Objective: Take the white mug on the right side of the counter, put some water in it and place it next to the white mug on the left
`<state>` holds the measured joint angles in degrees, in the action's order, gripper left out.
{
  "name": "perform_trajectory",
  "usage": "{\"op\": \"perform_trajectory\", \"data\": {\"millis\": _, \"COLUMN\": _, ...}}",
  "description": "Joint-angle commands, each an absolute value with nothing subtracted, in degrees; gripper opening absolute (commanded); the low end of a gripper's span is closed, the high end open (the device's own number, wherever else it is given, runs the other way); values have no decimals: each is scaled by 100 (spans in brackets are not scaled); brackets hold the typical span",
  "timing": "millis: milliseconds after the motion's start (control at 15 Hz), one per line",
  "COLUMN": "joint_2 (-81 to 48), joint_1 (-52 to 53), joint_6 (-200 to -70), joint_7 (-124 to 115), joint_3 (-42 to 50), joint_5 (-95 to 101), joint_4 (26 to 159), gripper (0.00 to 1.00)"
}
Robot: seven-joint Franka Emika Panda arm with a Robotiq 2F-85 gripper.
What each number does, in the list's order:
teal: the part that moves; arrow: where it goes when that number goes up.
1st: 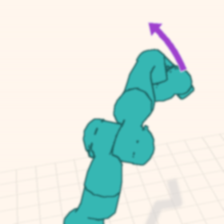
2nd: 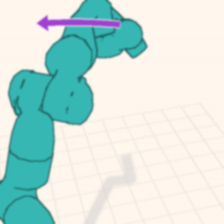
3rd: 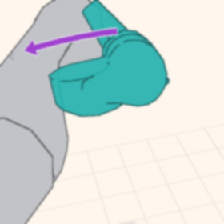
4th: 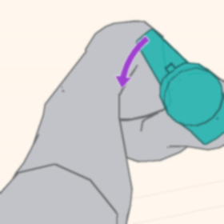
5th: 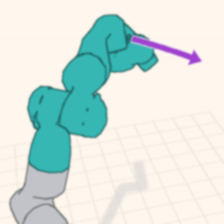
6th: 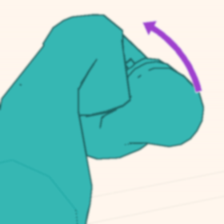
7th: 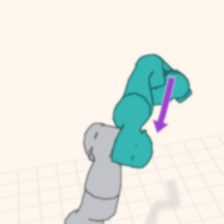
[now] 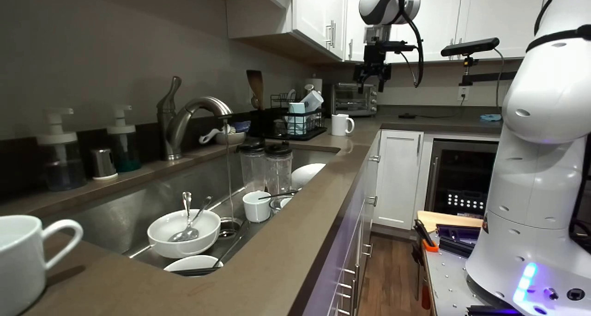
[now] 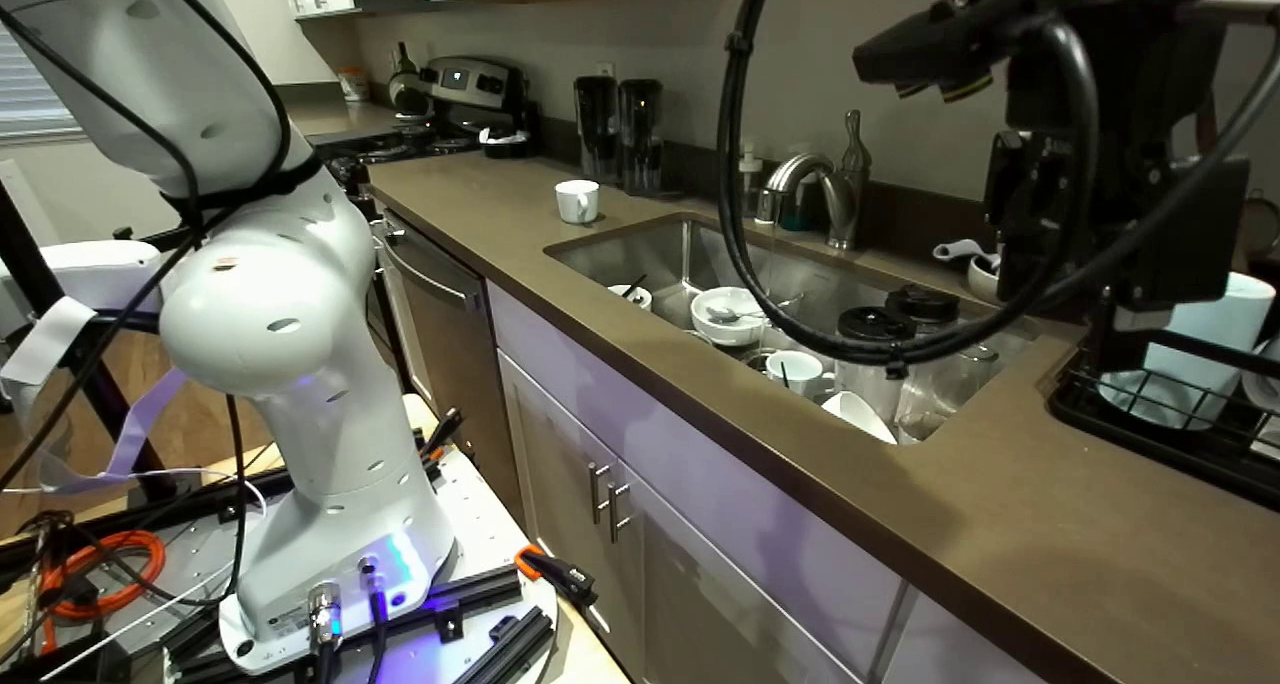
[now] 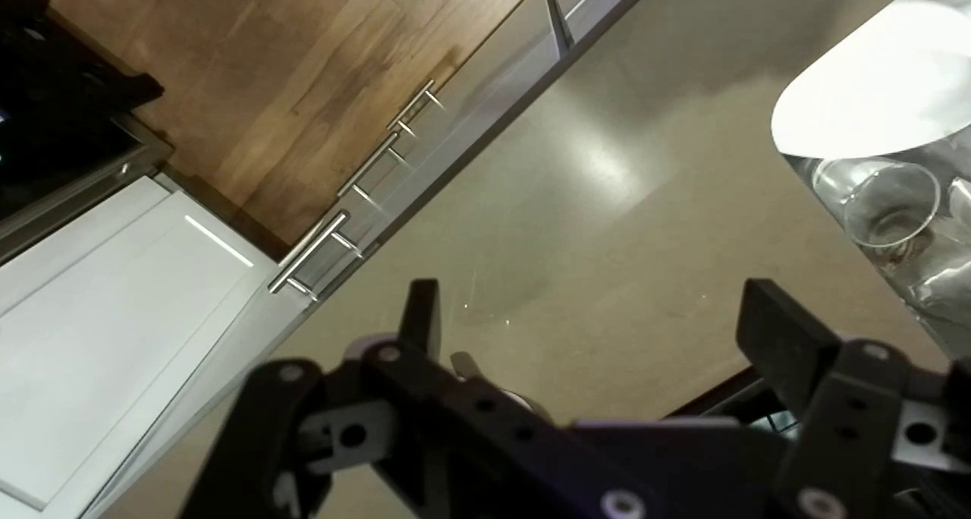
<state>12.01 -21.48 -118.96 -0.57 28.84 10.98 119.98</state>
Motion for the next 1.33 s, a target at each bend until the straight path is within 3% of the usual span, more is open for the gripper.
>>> {"op": "perform_trajectory", "data": {"millis": 0, "joint_2": 595, "joint_1": -2261, "joint_6": -12217, "joint_7": 546, "joint_3": 2954, "joint_5": 745, "joint_4": 11687, "gripper": 100}}
{"op": "perform_trajectory", "data": {"millis": 1267, "joint_2": 200, "joint_1": -2512, "joint_6": -12170, "joint_7": 586, "joint_3": 2991, "joint_5": 879, "joint_4": 11395, "gripper": 100}}
